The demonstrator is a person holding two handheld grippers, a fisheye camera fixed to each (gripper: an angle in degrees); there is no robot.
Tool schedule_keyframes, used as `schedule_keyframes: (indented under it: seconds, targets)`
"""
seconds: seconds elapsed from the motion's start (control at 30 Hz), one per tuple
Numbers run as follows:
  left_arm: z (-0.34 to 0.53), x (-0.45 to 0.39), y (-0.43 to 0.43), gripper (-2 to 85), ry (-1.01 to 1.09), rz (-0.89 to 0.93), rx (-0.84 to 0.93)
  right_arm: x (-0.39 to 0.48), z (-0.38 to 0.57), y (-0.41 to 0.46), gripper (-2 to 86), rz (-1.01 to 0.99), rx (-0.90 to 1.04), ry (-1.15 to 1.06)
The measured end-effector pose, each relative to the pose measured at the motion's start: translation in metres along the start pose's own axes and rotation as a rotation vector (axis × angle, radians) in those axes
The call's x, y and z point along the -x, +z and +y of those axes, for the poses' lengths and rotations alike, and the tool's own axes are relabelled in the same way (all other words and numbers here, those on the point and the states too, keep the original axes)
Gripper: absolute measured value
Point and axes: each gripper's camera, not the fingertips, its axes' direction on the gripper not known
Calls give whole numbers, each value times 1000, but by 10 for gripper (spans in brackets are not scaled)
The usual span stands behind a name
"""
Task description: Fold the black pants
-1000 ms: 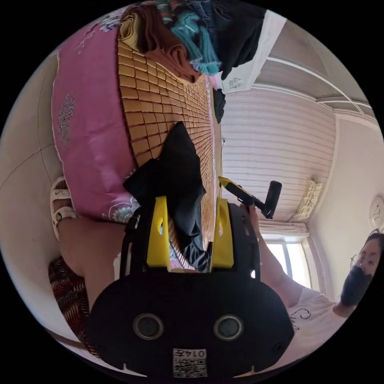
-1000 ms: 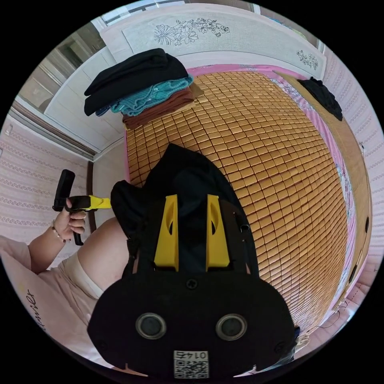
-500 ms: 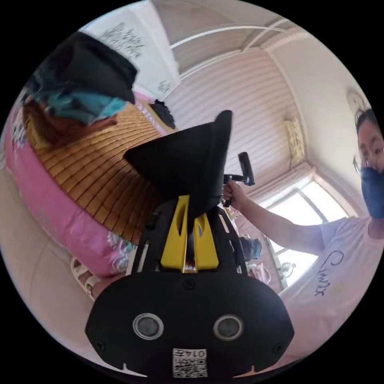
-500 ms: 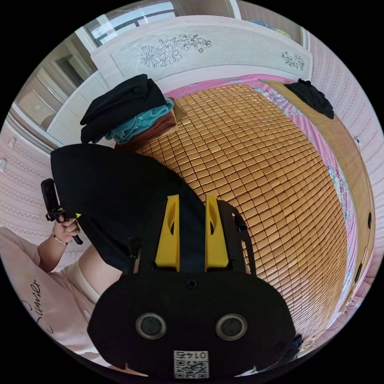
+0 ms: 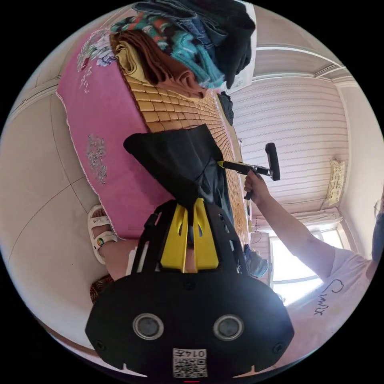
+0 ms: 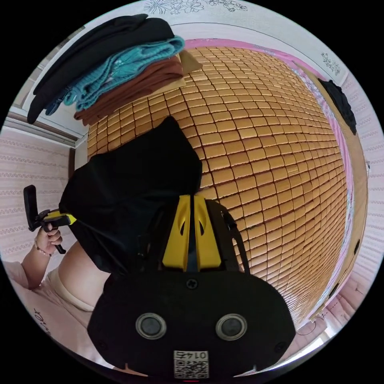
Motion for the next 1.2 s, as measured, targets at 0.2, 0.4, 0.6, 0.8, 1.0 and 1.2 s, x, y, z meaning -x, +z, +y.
schedule_keyframes:
  seconds: [0.2, 0.4, 0.6, 0.8, 1.0, 1.2]
  targets:
    - [-61, -24, -10, 17, 63, -210, -113, -59, -26, -35, 35, -13, -193, 113]
    - [-74, -14, -20, 54, 107, -344, -70, -90, 38, -39, 64, -118, -284, 264]
    - [-78, 4, -45, 72, -3, -94, -137, -90, 210, -1, 60, 2, -198, 335]
    - [-89, 5, -29, 54, 23, -95, -33, -111, 187, -7, 109, -109, -245, 322]
    - [-75, -2, -3, -4, 83, -211, 47, -93, 48, -6, 130, -207, -270, 161]
    - [-52, 1, 28, -9, 126, -220, 160, -51, -40, 45, 110, 34, -110, 28]
